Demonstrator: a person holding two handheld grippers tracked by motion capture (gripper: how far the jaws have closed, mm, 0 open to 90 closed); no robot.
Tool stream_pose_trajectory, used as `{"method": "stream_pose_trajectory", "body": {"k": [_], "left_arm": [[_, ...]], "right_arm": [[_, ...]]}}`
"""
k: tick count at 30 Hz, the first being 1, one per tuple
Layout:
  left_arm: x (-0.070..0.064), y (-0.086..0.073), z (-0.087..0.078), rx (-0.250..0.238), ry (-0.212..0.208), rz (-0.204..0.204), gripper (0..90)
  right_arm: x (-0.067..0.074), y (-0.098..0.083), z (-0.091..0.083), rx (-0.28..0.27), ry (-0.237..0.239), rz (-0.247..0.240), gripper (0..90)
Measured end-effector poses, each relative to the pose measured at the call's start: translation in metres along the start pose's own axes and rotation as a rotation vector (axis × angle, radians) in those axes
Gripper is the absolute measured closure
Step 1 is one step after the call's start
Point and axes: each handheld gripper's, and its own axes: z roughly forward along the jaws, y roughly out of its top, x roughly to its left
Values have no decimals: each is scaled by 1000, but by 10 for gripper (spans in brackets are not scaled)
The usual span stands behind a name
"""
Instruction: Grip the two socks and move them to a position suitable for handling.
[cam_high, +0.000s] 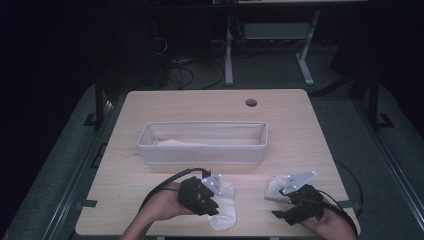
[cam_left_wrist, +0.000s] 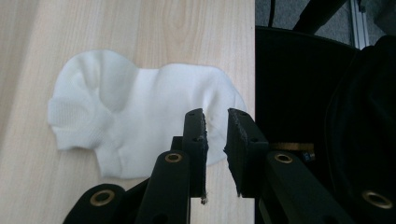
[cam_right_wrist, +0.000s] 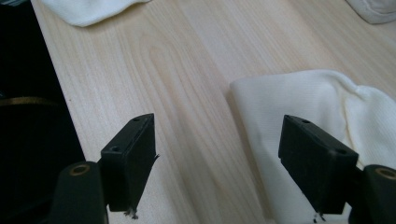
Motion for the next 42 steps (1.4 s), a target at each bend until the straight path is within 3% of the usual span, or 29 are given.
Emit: {"method": "stream_pose_trajectory", "body": {"k": [6,14,17,23,32,38,42], "left_arm": [[-5,5,15,-5,-7,11,776],[-2,6,39,27,-23,15,776],[2,4,43,31,-36,1,776],[4,2,49,71,-27,22,776],[9,-8,47,55,-44,70,801],[6,-9,43,76,-14,101,773],[6,-15,29,22,17,67,749]], "right_arm": [[1,2,-1,-10,0,-2,272],[3,1,3,13,8,-3,274],[2,2,1,2,19,-3,316],[3,1,2,8,29,-5,326],[6,5,1,-2,56,-14,362],[9,8,5,21,92,-30,401],[13,18,4,5,116,-56,437]]}}
